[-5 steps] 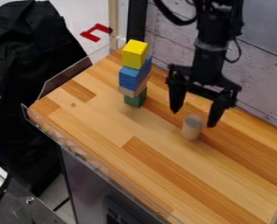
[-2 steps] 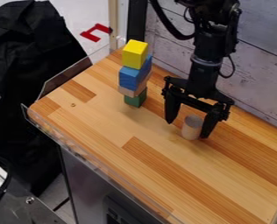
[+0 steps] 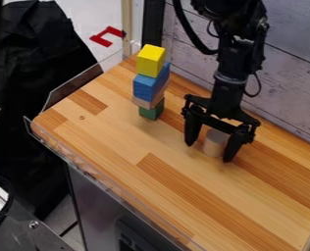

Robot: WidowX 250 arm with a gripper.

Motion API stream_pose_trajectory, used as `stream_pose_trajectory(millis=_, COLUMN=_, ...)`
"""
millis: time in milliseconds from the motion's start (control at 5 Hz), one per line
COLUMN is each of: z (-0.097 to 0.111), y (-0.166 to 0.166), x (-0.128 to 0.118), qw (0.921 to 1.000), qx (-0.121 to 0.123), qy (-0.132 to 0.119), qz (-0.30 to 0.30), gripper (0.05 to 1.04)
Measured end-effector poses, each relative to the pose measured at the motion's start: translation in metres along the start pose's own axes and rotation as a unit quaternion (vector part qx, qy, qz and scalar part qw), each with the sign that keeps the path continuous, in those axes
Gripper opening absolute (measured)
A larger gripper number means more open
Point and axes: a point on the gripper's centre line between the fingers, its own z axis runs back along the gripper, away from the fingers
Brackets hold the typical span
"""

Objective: Put wood cylinder on top of yellow cube

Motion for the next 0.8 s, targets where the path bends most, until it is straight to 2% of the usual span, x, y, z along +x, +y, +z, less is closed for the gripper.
stream_pose_trajectory(millis=200, z=-0.0029, y=-0.0010, x=0.0034, qw=1.0000, qx=-0.003, qy=0.001, qz=0.001, gripper=0.949)
stream_pose_trajectory(millis=400, z=-0.0080, y=-0.0023, x=0.0064, qw=0.9999, qx=-0.011, qy=-0.001, qz=0.003, gripper=0.656)
stream_pose_trajectory(millis=600, z=-0.0075, y=-0.0026, x=0.0087, qw=0.9999, qx=-0.012, qy=-0.009, qz=0.006, gripper=0.553)
stream_pose_trajectory(millis=800, z=-0.0075, y=-0.0027, x=0.0089, qw=0.9998, qx=-0.012, qy=-0.009, qz=0.014, gripper=0.552)
